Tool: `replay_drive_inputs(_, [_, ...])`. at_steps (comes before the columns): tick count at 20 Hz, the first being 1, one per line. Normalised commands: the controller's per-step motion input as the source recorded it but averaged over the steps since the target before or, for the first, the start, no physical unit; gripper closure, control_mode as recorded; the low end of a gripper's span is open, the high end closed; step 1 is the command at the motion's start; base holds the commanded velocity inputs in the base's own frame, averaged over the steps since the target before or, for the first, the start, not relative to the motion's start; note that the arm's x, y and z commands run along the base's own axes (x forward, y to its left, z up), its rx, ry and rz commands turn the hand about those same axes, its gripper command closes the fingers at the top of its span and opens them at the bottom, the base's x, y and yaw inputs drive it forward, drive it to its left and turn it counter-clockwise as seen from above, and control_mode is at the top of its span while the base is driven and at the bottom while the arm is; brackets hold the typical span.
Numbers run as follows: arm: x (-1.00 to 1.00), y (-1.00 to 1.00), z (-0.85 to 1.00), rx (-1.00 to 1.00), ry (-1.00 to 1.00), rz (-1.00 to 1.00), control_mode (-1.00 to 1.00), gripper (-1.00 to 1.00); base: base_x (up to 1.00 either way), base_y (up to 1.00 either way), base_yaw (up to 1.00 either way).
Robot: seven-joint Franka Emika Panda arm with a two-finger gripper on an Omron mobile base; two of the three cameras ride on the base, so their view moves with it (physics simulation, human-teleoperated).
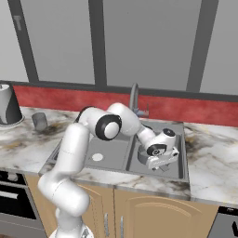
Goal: Move any existing items from the left basin to the right basin for drying. Then move the glass cup from the counter to the left basin of the sink for washing.
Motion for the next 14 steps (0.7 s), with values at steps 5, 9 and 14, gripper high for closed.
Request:
replay_drive_inputs(5, [-0.05,0.00,0.35,0.00,-0.02,0.00,-1.00,-1.00,0.00,0.00,0.00])
replay_drive_inputs(9, [-0.09,0.00,0.43,0.00,-0.04,0.00,-1.00,-1.00,0.00,0.00,0.00])
replay_drive_inputs(14, [-0.14,0.00,0.45,0.00,-0.02,0.00,-1.00,-1.00,0.00,0.00,0.00])
